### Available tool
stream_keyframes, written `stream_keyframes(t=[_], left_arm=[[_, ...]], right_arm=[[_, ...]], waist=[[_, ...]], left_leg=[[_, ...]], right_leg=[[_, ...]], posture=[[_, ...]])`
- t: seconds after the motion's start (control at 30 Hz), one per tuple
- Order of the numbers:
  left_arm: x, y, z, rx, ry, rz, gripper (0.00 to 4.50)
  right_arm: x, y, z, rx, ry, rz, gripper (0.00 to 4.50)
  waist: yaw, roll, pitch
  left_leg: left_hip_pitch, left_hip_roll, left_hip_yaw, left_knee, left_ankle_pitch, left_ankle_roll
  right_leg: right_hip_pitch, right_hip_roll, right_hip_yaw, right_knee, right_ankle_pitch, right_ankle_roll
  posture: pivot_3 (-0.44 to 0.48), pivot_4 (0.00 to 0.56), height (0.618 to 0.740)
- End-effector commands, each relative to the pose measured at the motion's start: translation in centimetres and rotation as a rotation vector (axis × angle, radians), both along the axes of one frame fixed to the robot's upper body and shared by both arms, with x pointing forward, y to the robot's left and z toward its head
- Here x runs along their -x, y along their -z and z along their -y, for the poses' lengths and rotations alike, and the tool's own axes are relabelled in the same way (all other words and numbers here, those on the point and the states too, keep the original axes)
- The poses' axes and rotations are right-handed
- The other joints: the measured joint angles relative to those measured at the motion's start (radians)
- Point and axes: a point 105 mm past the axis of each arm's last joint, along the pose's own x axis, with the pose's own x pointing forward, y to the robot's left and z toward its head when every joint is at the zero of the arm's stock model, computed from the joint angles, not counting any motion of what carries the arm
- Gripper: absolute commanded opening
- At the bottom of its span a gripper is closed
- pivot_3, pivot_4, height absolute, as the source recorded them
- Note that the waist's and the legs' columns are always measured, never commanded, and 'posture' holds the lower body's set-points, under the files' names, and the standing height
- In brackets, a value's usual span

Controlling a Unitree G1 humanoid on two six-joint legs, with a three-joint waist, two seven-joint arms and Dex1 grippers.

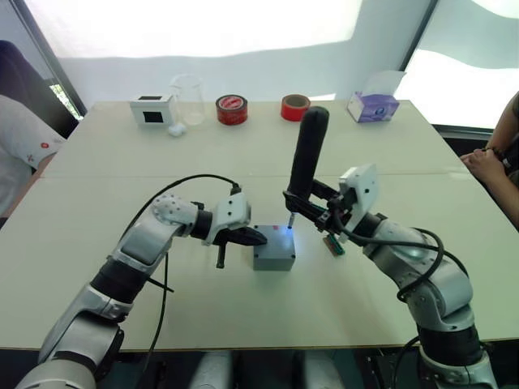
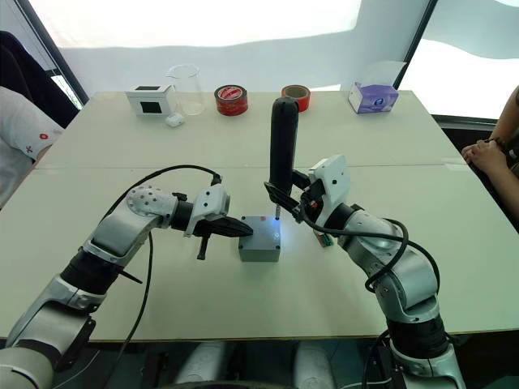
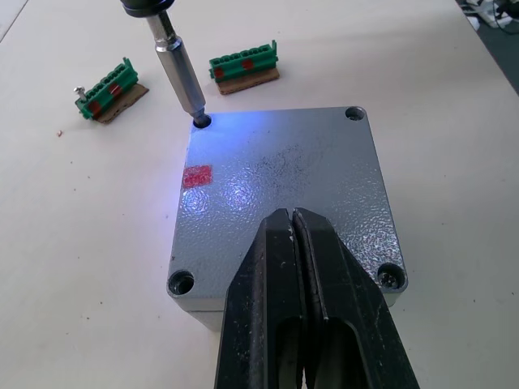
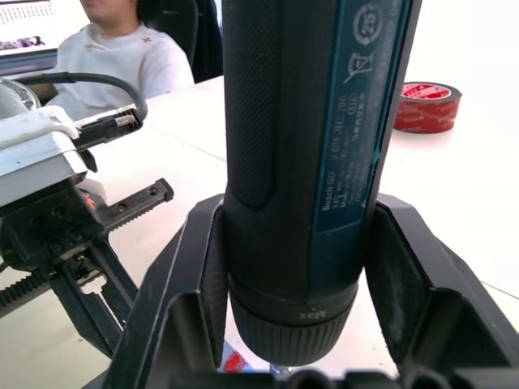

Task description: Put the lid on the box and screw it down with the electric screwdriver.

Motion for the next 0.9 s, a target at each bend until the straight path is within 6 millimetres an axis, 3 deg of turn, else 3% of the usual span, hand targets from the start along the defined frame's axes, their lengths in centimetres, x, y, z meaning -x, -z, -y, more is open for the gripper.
stream_keyframes(t=[0.03,0.13,0.23,0.27,0.33,0.4,0.5,0.67,0.9], left_arm=[[0.1,1.0,-0.5,-0.037,-0.022,-0.024,0.00],[0.0,-0.1,-0.7,0.032,-0.043,-0.037,0.00],[-1.4,-4.8,-0.9,0.301,-0.181,0.088,0.00],[-1.5,-6.3,-1.4,0.379,-0.222,0.110,0.00],[-0.8,-7.1,-2.2,0.411,-0.221,0.070,0.00],[0.4,-6.9,-2.7,0.382,-0.167,-0.057,0.00],[1.7,-6.6,-3.1,0.303,-0.132,-0.098,0.00],[4.0,-5.6,-2.9,0.178,-0.045,-0.106,0.00],[5.1,-4.7,-2.5,0.127,0.001,-0.126,0.00]], right_arm=[[-0.4,-4.6,1.9,-0.007,0.008,0.061,1.78],[-0.3,-9.8,2.7,-0.106,-0.027,0.100,1.78],[-1.6,-13.9,5.3,-0.193,0.087,0.028,1.78],[-2.1,-14.4,6.4,-0.193,0.132,-0.026,1.78],[-2.4,-14.7,8.2,-0.201,0.177,-0.107,1.78],[-2.7,-13.8,10.2,-0.168,0.245,-0.216,1.78],[-1.9,-10.3,13.0,-0.038,0.311,-0.426,1.78],[-0.5,-3.0,17.9,0.121,0.489,-0.782,1.78],[0.6,1.3,18.7,0.167,0.483,-0.972,1.78]], waist=[[0.001,0.003,0.002],[0.001,0.005,0.005],[-0.002,0.010,0.010],[-0.003,0.010,0.010],[-0.002,0.005,0.013],[-0.001,0.005,0.014],[-0.001,0.008,0.016],[-0.005,0.008,0.018],[-0.025,0.014,0.023]], left_leg=[[-0.001,0.000,0.000,0.000,0.000,0.000],[-0.015,0.000,0.000,0.001,0.001,-0.002],[-0.021,-0.001,0.001,0.001,0.002,-0.003],[-0.026,0.000,0.000,0.001,0.003,-0.004],[-0.034,0.000,0.000,0.000,0.005,-0.007],[-0.037,0.003,-0.001,-0.001,0.009,-0.014],[-0.038,0.002,0.001,-0.002,0.007,-0.009],[-0.040,0.000,0.005,0.001,0.004,-0.004],[-0.040,0.001,0.006,0.002,0.004,-0.003]], right_leg=[[-0.001,-0.001,0.000,0.000,0.000,0.000],[-0.010,-0.001,0.000,0.000,0.002,-0.003],[-0.018,-0.001,0.000,0.002,0.003,-0.002],[-0.024,0.000,0.000,0.003,0.005,0.001],[-0.032,0.000,0.000,0.005,0.005,0.001],[-0.035,0.003,-0.001,0.004,0.005,0.001],[-0.035,0.005,-0.002,0.003,0.005,0.000],[-0.035,0.004,-0.001,0.002,0.005,0.001],[-0.036,0.005,-0.001,0.004,0.005,0.002]], posture=[[0.000,0.150,0.740],[0.000,0.150,0.740],[0.000,0.150,0.740],[0.000,0.150,0.740],[0.000,0.150,0.740],[0.000,0.150,0.740],[0.000,0.150,0.740],[0.000,0.150,0.740],[0.000,0.150,0.740]])
